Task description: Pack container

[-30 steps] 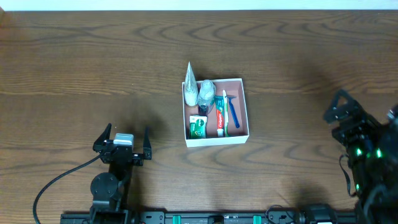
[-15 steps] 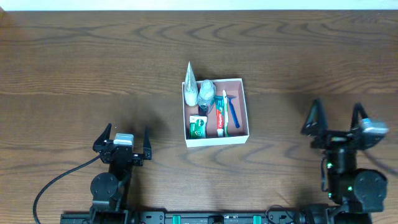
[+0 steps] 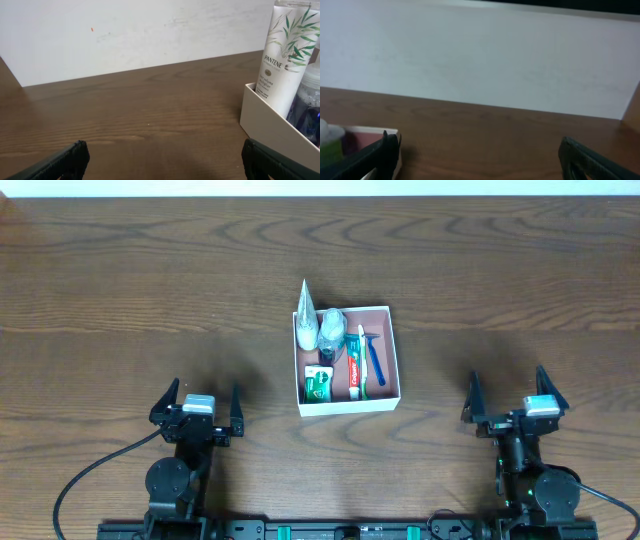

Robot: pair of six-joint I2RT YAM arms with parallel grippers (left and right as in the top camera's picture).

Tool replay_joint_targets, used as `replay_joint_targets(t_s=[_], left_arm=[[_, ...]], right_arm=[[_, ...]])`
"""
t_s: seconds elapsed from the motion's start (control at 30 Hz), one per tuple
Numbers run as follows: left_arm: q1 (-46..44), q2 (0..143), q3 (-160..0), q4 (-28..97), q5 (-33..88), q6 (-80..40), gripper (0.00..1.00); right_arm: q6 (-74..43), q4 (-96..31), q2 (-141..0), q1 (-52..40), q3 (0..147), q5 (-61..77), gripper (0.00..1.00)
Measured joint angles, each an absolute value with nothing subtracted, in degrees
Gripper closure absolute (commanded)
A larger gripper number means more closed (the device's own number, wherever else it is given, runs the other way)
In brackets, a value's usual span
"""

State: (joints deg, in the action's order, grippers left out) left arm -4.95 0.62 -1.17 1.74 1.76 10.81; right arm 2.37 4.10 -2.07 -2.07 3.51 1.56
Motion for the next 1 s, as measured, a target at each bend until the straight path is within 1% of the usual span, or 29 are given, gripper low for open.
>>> replay_joint_targets(t_s=[0.33,0.53,1.0], left_arm=[[-4.95,0.62,-1.17,1.74,1.76,10.79,0.02],[-4.95,0.62,-1.17,1.74,1.76,10.79,0.02],[-4.95,0.62,-1.17,1.74,1.76,10.79,0.02]], right_arm=[[2.85,2.46,-0.84,-2.07,0.56,1.56,0.01],[3.22,-3.99,-0.69,-2.04,0.45,1.41,0.01],[3.22,-3.99,-0.69,-2.04,0.45,0.67,0.01]])
